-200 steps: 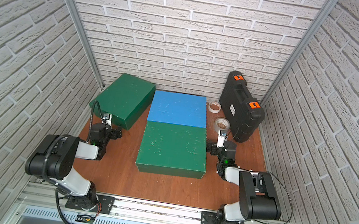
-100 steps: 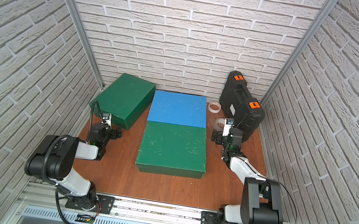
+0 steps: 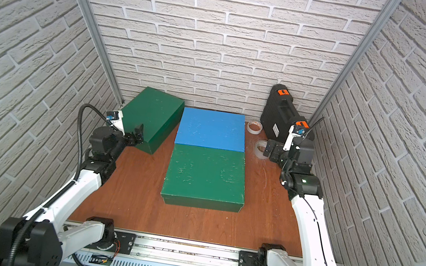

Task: Stack the shoeboxes
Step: Move the shoebox to the center of the board.

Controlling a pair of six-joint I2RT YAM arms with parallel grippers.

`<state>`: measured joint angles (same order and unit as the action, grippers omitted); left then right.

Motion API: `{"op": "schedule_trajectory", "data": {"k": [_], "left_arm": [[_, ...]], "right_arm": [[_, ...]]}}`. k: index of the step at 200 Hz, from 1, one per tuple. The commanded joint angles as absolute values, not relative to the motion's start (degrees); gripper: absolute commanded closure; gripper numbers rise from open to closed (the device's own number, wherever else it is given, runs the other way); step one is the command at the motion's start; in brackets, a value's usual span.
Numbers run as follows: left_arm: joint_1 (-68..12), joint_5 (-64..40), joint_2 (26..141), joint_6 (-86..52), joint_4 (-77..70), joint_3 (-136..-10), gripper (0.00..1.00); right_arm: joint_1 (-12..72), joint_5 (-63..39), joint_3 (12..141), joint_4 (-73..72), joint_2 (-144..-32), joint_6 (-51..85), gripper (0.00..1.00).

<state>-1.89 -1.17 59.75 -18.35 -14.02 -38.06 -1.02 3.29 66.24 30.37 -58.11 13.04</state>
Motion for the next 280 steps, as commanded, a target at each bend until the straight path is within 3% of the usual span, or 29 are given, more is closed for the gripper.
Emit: {"op": "schedule_trajectory", "data": {"k": [1, 32, 59, 107, 126, 145, 190, 280], "left_arm": [[-1.94, -7.02, 58.07, -25.63, -6.51, -37.18, 0.02], [1.17, -10.16, 58.55, -35.61, -9.95, -33.68, 0.02], [5.68, -17.45, 64.82, -44.43, -9.19, -34.68, 0.02], [6.72, -24.37, 67.24, -46.93, -12.50, -31.64, 0.02], [5.86, -25.14, 63.67, -45.40, -9.65, -30.24, 0.02], [3.33, -23.95, 58.68, -43.40, -5.44, -30.00, 0.02], [-5.45, -20.61, 53.84, -42.00, 3.81, -32.51, 0.02], [-19.04, -18.26, 54.55, -42.80, -0.41, -29.49, 0.02]], "right_arm": [[-1.12, 3.59, 66.69, 42.18, -52.52, 14.70, 0.00], [-1.06, 16.71, 60.37, 41.03, -41.17, 24.98, 0.00], [-1.07, 9.45, 57.52, 36.13, -39.10, 24.05, 0.00], [-1.13, 8.01, 54.19, 36.16, -42.40, 31.73, 0.02], [-1.01, -1.75, 52.04, 33.39, -43.60, 31.58, 0.03], [0.44, -9.87, 50.09, 29.12, -45.95, 31.10, 0.03], [9.16, -3.76, 50.15, 32.03, -49.96, 31.40, 0.01], [20.81, -0.34, 43.61, 28.40, -54.57, 35.62, 0.01]]}}
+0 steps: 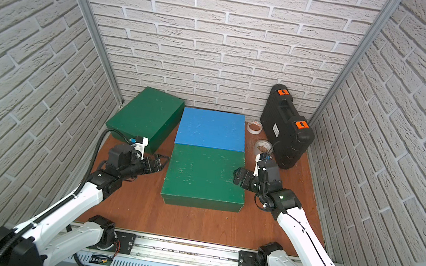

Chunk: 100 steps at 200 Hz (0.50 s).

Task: Stack the shoeboxes
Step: Move the shoebox to the center of the board.

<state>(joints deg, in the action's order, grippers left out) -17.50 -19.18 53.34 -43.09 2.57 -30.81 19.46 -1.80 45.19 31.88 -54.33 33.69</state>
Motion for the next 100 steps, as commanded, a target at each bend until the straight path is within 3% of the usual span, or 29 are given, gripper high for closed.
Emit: {"op": "schedule_trajectory", "data": {"k": [1, 100], "left_arm": [[-19.10, -18.27, 54.65, -42.85, -0.51, -29.42, 0.02], [-23.06, -19.67, 64.38, -44.91, -10.14, -27.58, 0.02]], "right_arm": [[20.91, -0.30, 43.56, 28.35, -54.58, 35.65, 0.01], [22.01, 0.05, 39.01, 24.83, -58.00, 38.94, 0.01]]}}
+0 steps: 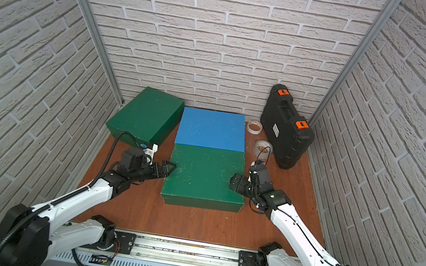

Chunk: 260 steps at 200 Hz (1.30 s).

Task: Stack the shoeboxes
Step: Move the shoebox to the center of the board.

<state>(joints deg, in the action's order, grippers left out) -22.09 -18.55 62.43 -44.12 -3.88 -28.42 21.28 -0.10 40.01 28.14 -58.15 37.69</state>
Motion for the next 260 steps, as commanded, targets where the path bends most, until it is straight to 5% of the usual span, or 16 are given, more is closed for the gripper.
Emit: {"op": "schedule_trajectory", "data": {"k": [1, 48, 87, 172, 260], "left_arm": [[-23.04, -19.72, 64.44, -44.91, -10.21, -27.59, 0.02], [-19.33, -15.04, 67.16, -40.44, -4.37, -36.92, 0.02], [-11.02, -21.80, 75.57, -42.30, -9.74, -45.18, 0.02], [-9.49, -27.44, 105.76, -40.92, -1.42, -73.16, 0.02], [-11.54, -28.96, 112.82, -40.96, -0.43, -78.79, 0.02]], "right_arm": [[22.04, 0.03, 39.02, 24.81, -57.96, 38.94, 0.01], [21.63, 8.26, 45.70, 24.95, -61.97, 33.13, 0.01], [18.50, 5.83, 58.29, 23.27, -75.35, 30.07, 0.01], [10.95, -4.18, 86.52, 26.54, -108.23, 27.44, 0.04], [11.32, -8.84, 89.03, 24.19, -114.27, 27.25, 0.08]]}}
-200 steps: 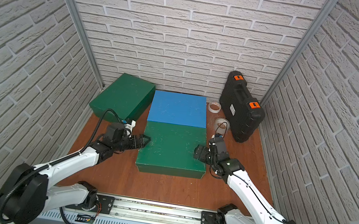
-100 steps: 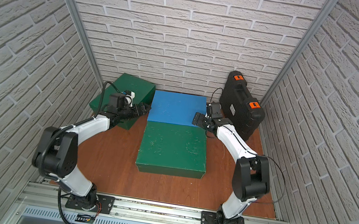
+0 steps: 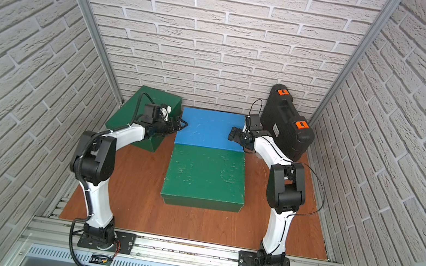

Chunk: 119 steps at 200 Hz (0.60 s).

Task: Stack the shoeboxes
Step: Move the shoebox to the center of the board.

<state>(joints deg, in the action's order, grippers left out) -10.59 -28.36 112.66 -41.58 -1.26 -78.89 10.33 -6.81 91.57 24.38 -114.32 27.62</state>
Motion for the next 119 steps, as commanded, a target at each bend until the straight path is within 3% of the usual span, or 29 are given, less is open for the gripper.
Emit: {"op": "schedule_trajectory", "data": {"k": [1, 119], "left_arm": [[-11.57, -28.94, 112.66, -40.96, -0.48, -78.73, 0.02], [-19.70, -24.05, 98.50, -41.74, -5.90, -63.29, 0.02]], "right_arm": [[11.42, -8.86, 88.94, 24.14, -114.18, 27.29, 0.08], [15.51, -3.31, 72.76, 22.08, -97.90, 28.69, 0.08]]}}
